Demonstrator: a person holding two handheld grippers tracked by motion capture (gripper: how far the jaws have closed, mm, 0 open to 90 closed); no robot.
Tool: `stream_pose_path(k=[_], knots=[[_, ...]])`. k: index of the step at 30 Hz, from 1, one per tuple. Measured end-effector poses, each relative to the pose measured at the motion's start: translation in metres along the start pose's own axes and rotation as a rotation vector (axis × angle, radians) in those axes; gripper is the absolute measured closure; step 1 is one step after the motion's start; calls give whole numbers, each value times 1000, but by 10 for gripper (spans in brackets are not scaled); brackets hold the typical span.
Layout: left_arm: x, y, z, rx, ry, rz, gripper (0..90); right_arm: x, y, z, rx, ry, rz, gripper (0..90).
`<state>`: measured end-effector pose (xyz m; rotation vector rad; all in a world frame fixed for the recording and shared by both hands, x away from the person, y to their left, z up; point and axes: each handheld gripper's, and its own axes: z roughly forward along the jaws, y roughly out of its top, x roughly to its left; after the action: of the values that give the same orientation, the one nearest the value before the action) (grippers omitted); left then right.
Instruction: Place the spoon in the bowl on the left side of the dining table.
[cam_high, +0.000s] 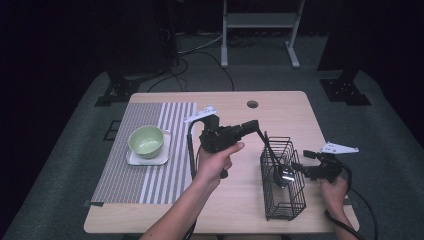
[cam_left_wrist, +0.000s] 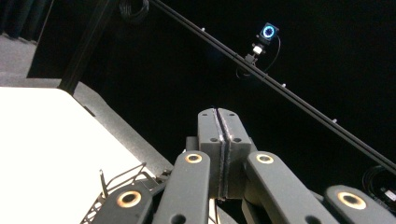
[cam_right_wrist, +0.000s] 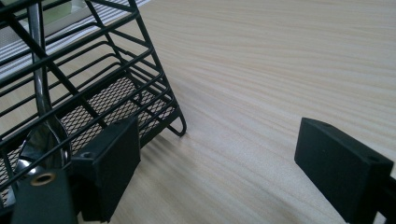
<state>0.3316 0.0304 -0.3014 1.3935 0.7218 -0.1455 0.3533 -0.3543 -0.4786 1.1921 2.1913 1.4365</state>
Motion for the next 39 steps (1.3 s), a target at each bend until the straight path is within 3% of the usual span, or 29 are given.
stream_pose_path(k=[12, 39], knots=[[1, 10, -10, -26, 8, 2, 896, 0, 0, 1, 7, -5, -5, 133], [17, 32, -47, -77, 108, 7, 896, 1, 0, 1, 8, -9, -8, 133]])
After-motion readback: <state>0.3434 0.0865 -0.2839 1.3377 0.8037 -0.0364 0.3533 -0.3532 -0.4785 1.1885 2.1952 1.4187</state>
